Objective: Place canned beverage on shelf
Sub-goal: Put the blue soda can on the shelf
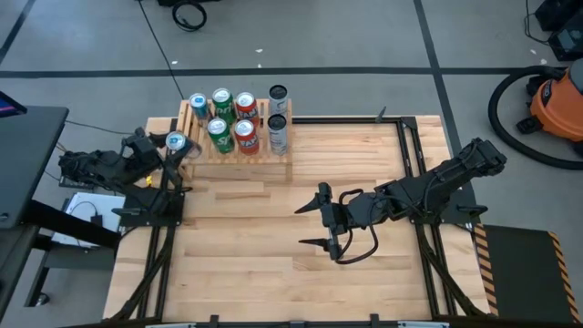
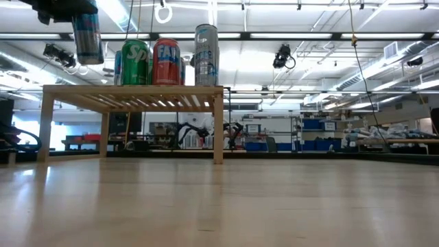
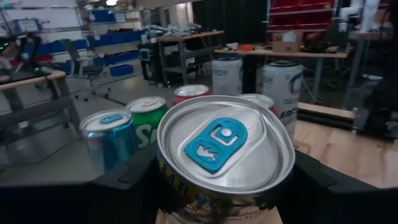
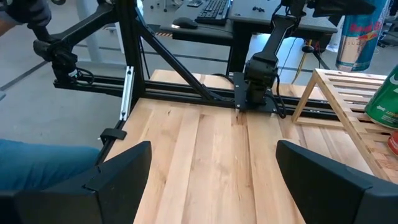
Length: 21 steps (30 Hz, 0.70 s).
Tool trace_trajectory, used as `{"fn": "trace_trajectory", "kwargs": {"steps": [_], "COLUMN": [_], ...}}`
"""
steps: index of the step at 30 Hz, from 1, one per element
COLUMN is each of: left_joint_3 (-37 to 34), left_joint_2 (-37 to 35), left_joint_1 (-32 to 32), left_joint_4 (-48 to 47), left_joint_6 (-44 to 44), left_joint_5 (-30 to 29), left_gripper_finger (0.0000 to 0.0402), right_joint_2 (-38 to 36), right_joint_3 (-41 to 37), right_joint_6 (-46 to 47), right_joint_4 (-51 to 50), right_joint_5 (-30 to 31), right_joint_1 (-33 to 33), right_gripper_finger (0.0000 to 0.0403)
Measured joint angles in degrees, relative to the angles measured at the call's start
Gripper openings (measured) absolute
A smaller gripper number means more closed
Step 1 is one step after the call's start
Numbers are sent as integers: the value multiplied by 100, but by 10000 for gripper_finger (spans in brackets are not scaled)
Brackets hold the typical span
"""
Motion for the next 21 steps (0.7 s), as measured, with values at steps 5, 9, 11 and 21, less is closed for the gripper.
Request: {"fn": "trace_trajectory", "kwargs": {"steps": [5,9,11,21], "left_joint_3": [0,0,-15,-39], "left_joint_2": [0,0,13,979], "left_joint_1": [-6,0,-2,-6], "left_joint_4": [216,81,78,88], "left_joint_6": [296,206,-11,-796], "left_joint_5": [201,443,912,2131], "left_gripper_finger": [240,240,240,240], "right_joint_2": [0,0,0,0], "right_joint_3": [2,0,1,0], "right_joint_6": [0,0,0,-129], "right_joint_4": [43,42,42,39], "right_joint_5": [0,0,0,0], "right_joint_1": [-26,-26,-26,-56], "right_gripper_finger": [355,355,355,355]}}
